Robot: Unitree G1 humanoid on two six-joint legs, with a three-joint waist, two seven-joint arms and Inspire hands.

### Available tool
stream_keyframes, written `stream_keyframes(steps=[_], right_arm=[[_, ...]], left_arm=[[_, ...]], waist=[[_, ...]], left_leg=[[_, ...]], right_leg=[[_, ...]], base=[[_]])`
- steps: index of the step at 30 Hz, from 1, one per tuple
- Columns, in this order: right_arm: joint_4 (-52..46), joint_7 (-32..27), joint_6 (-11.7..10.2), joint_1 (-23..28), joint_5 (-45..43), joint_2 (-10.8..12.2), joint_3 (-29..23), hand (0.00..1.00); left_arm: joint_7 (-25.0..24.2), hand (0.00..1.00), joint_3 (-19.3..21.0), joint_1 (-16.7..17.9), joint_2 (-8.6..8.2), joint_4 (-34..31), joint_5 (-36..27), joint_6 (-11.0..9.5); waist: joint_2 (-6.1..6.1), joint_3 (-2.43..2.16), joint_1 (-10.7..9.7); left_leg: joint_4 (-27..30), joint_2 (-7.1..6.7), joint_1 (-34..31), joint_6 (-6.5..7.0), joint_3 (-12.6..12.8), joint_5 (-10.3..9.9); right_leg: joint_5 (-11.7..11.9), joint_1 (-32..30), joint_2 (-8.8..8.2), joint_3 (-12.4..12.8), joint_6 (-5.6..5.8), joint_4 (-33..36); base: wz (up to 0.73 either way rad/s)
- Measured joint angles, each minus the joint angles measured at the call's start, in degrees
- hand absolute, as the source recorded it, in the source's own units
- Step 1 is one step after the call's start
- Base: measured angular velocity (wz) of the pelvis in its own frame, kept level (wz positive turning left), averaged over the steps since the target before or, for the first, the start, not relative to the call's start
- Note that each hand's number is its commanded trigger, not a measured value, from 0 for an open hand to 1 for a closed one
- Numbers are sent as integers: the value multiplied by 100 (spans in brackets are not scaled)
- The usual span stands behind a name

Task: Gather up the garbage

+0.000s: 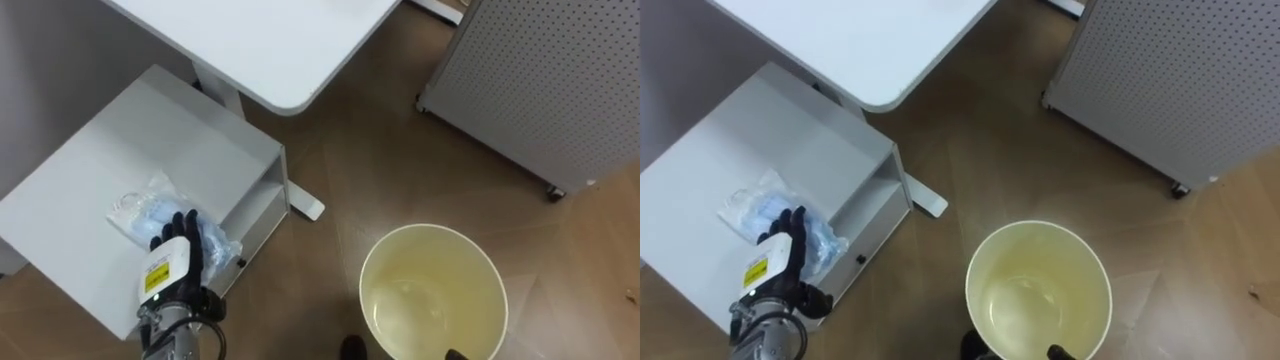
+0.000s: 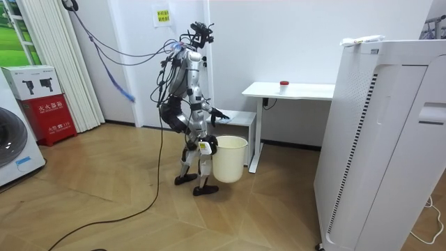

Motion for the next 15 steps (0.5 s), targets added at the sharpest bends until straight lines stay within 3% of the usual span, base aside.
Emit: stream_keyframes(steps=[3,4,6,11,15], right_arm=[[-14,17,-2,-5,7,-8,1,100],[-16,20,-1,-5,8,-8,6,100],[-16,50,3,-3,13,-8,12,100],[-26,71,53,-2,148,-7,13,100],[-39,62,103,2,222,-4,19,100]], left_arm=[[93,27,-73,-9,39,1,-3,6],[154,65,-106,-9,58,5,-4,13],[291,100,-127,-31,113,6,-6,14],[375,100,-94,-295,227,-2,-1,151],[404,100,-120,-333,180,-8,4,252]], waist=[[-2,-1,-14],[-3,-2,-13],[-12,-7,-15],[-24,-15,-17],[-23,-15,-19]], left_leg=[[125,6,-66,-8,3,-42],[175,19,-64,-7,6,-68],[198,19,-48,-10,8,-78],[282,27,-69,-43,0,-100],[340,37,-90,-55,0,-109]], right_leg=[[-54,-61,-14,-11,-14,156],[-81,-65,-35,-9,-21,187],[-105,-65,-61,-9,-34,240],[-135,-99,-63,-2,-61,335],[-144,-110,-52,-8,-72,372]], base=[[3],[0],[0],[1],[0]])
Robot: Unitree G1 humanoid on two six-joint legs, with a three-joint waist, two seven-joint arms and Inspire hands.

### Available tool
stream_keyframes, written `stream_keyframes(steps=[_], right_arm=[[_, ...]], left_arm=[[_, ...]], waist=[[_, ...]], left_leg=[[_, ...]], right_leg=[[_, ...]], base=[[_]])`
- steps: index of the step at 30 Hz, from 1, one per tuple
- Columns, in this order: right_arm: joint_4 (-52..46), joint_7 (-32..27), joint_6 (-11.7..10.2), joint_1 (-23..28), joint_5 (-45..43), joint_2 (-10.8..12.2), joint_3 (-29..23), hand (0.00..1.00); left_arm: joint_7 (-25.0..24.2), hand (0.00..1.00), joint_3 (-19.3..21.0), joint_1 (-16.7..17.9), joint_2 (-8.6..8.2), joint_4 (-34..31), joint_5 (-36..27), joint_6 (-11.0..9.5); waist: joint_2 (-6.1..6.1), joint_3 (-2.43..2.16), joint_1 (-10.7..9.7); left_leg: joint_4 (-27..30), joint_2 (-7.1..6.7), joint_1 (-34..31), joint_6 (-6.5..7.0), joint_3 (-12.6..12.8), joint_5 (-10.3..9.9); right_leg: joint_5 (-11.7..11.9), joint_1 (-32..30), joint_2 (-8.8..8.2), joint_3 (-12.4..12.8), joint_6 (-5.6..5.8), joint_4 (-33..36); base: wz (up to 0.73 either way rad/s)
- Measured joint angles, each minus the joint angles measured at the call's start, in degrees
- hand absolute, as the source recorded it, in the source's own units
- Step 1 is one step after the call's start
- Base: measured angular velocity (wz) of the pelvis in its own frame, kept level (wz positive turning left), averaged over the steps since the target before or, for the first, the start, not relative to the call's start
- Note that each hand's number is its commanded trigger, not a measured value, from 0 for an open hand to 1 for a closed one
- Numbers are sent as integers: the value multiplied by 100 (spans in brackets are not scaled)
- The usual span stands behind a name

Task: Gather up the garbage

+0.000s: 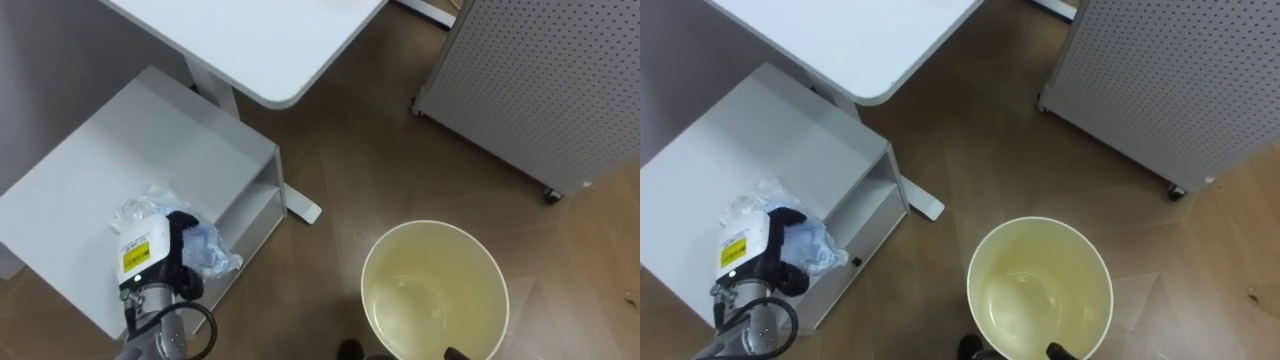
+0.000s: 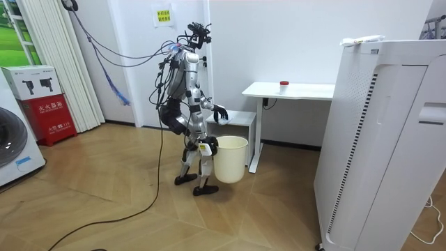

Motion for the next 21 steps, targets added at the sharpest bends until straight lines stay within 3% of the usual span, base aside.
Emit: stream_keyframes(steps=[5,14,18,21], right_arm=[[-13,-3,19,1,10,0,13,100],[-11,43,5,0,26,2,68,100],[-9,71,7,16,25,21,71,100],[5,68,-16,38,15,71,68,100]], left_arm=[[-71,100,-103,61,-79,8,7,86],[-165,100,-248,201,-73,10,82,115],[-176,100,-246,249,-64,24,110,112],[-151,100,-160,303,-60,-1,107,-5]], waist=[[-3,-2,-3],[-13,-10,37],[-14,-11,42],[-31,-21,56]], left_leg=[[31,4,-13,-6,-5,-7],[64,19,-3,-13,-5,-11],[65,56,39,-23,1,-16],[36,92,115,-33,15,-17]], right_leg=[[1,0,11,-5,-1,6],[3,14,69,5,-6,24],[22,73,67,-25,-36,-12],[28,142,72,-33,-45,-42]], base=[[0],[0],[-3],[0]])
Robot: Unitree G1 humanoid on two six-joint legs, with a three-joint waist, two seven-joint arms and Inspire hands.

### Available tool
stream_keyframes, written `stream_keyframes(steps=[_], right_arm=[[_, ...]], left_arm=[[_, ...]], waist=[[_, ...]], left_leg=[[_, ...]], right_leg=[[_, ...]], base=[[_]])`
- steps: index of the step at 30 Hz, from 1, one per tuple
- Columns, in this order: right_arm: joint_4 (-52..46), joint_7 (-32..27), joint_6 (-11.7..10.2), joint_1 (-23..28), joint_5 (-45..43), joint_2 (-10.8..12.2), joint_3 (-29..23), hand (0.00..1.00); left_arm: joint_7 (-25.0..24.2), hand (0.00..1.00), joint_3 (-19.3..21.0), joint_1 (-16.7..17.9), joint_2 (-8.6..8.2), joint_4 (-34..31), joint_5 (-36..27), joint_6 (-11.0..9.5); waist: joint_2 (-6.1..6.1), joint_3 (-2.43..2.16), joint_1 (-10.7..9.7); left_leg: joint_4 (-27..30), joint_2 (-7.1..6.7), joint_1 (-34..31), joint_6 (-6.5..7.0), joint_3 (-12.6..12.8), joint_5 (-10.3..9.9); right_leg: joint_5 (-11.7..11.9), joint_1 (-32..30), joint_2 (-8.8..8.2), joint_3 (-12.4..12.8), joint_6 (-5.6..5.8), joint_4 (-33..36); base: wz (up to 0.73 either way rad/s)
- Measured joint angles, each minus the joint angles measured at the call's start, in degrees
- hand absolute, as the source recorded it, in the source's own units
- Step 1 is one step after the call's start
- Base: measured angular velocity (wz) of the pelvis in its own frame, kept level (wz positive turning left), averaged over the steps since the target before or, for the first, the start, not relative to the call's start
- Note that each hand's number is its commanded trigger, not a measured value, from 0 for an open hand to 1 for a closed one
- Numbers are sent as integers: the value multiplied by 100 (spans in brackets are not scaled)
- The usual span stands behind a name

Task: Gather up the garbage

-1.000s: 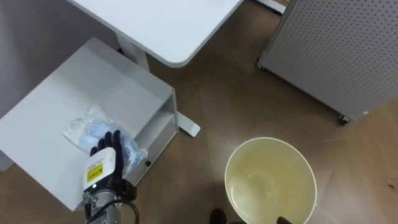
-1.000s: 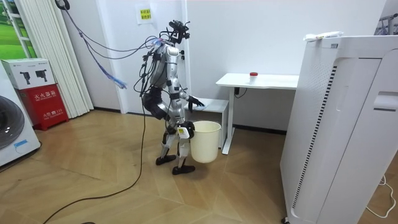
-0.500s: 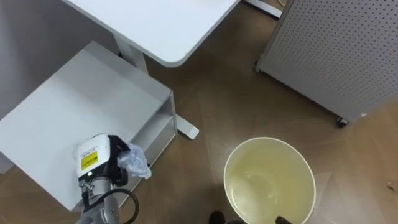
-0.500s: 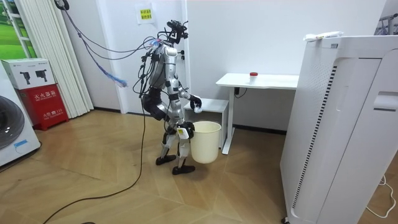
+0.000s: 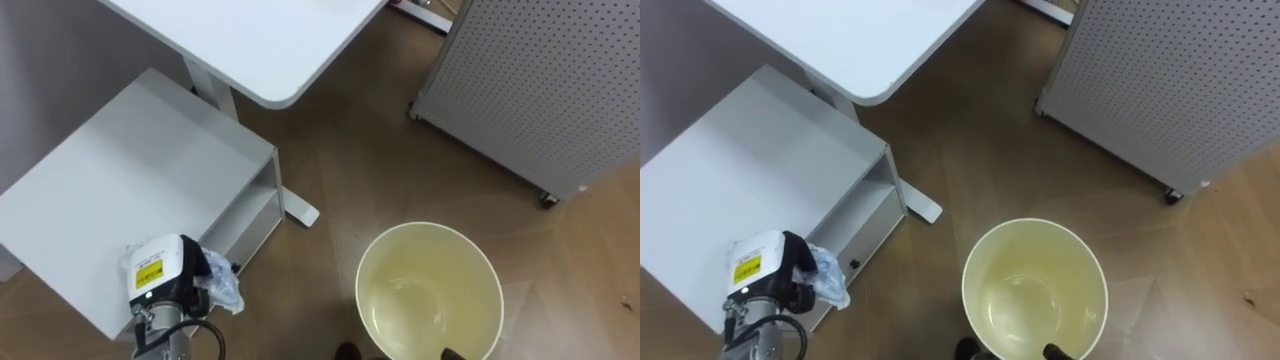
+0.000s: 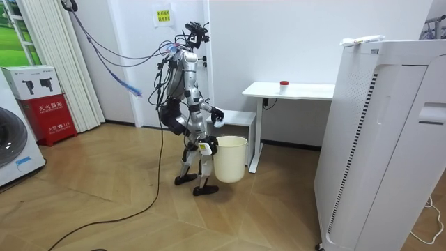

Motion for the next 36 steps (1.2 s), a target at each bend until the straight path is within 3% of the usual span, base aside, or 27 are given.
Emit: stream_keyframes(steps=[6,10,16,19,24,25,26,28,36], right_arm=[[38,0,-269,25,-155,146,3,100],[138,0,-468,39,-256,285,126,100],[227,1,-550,63,-287,437,243,100],[183,2,-568,52,-308,442,343,100],[198,2,-577,-4,-488,497,464,100],[203,-2,-565,-7,-489,500,464,100],[205,-3,-550,-10,-489,498,463,100],[206,-3,-540,1,-487,546,462,100],[225,-1,-541,-8,-483,604,566,100]], left_arm=[[13,100,115,66,-88,-231,-267,-365],[78,100,131,345,-475,-557,-410,-714],[-203,100,-296,732,-1084,-1139,-504,-767],[-462,100,-521,759,-1278,-1175,-518,-790],[-975,100,-957,759,-1390,-1170,-731,-787],[-1091,94,-1064,761,-1409,-1170,-794,-783],[-1149,57,-1112,765,-1419,-1170,-813,-779],[-1318,0,-1219,769,-1460,-1178,-898,-742],[-1613,0,-1336,796,-1574,-1250,-897,-735]], waist=[[4,-2,3],[-2,-15,57],[-16,-35,119],[-17,-37,139],[-18,-51,118],[-18,-51,111],[-18,-51,108],[-31,-63,110],[-74,-88,100]], left_leg=[[-238,9,248,-12,15,59],[-688,0,687,-6,159,168],[-1170,-76,1015,-12,203,285],[-1245,-62,1027,-7,257,309],[-1319,-71,1057,15,294,327],[-1361,-94,1083,27,307,349],[-1380,-98,1099,31,314,358],[-1457,-105,1141,29,323,405],[-1522,-83,1126,23,377,445]], right_leg=[[64,258,32,-8,9,-253],[177,604,100,115,62,-632],[223,883,118,137,101,-975],[230,882,132,151,108,-1014],[240,888,127,162,125,-1095],[245,901,107,165,132,-1112],[248,915,102,167,137,-1131],[286,966,114,176,151,-1219],[422,968,208,267,159,-1381]], base=[[-1],[-12],[-1],[-1],[-2],[4],[0],[0],[-5]])
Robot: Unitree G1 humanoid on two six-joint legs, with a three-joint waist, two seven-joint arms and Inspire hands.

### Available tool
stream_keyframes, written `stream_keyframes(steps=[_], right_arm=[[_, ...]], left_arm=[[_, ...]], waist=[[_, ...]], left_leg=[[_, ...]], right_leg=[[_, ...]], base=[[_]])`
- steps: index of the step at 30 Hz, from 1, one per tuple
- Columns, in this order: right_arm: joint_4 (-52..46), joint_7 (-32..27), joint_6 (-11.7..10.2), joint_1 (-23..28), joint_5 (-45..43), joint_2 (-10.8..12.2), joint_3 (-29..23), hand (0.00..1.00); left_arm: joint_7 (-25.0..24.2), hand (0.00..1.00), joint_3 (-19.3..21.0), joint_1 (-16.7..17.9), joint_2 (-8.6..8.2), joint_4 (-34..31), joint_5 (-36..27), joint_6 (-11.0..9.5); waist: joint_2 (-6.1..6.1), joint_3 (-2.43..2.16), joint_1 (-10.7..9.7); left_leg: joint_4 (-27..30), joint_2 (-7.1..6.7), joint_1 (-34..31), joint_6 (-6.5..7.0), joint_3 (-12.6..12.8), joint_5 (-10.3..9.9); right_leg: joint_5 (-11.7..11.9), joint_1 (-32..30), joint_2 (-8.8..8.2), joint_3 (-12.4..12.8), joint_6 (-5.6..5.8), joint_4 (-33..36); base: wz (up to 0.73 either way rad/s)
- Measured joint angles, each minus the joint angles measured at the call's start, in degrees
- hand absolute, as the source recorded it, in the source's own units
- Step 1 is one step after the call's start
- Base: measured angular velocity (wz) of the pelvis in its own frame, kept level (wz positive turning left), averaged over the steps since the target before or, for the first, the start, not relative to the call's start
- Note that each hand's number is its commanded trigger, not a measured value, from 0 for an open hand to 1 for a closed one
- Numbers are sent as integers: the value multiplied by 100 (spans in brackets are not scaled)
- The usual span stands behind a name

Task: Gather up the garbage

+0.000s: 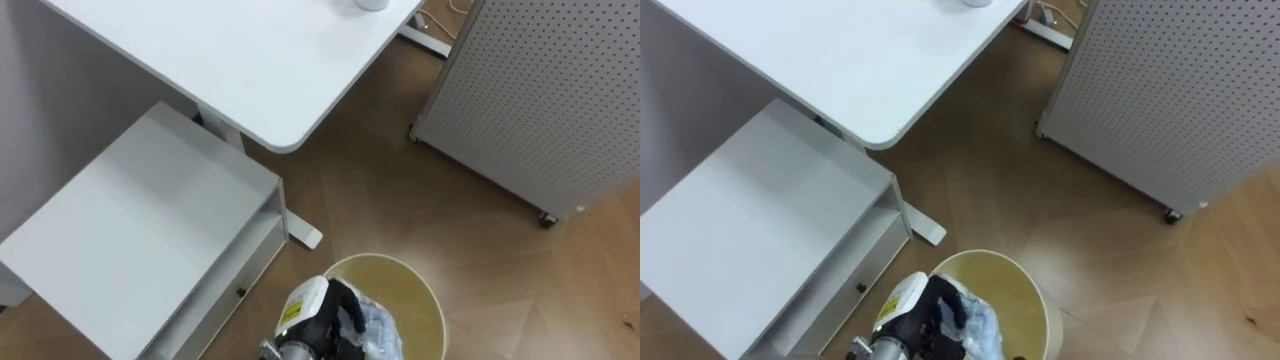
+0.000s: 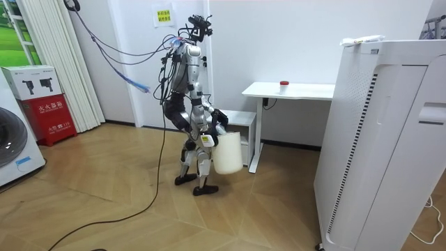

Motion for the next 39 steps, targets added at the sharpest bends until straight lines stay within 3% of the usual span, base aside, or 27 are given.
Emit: stream_keyframes(steps=[17,26,31,35,39], right_arm=[[-7,-13,-8,20,-242,-13,-16,100],[17,10,68,94,-561,-41,-245,100],[40,140,123,313,-739,-194,-550,100],[36,137,125,517,-687,-329,-808,100],[-50,123,118,750,-877,-483,-1042,100]], left_arm=[[-322,0,-203,261,7,3,-9,-3],[-414,0,-45,311,196,-5,1,-12],[-420,0,249,607,543,-448,-3,-20],[-407,0,660,885,799,-819,34,-74],[-196,0,1027,1495,1248,-1789,1,-115]], waist=[[-39,-24,-13],[-12,-25,37],[95,-76,58],[219,-155,211],[239,-172,240]], left_leg=[[-149,-7,132,48,22,54],[-550,-12,625,63,19,146],[-1138,-110,1265,83,26,293],[-1529,-157,1749,87,68,363],[-1847,-228,2269,94,81,428]], right_leg=[[145,182,0,-8,47,-240],[243,658,10,-5,98,-595],[269,1198,4,-10,151,-947],[265,1556,9,-9,192,-1119],[148,1930,-21,4,244,-1147]], base=[[-1],[0],[3],[-6],[0]])
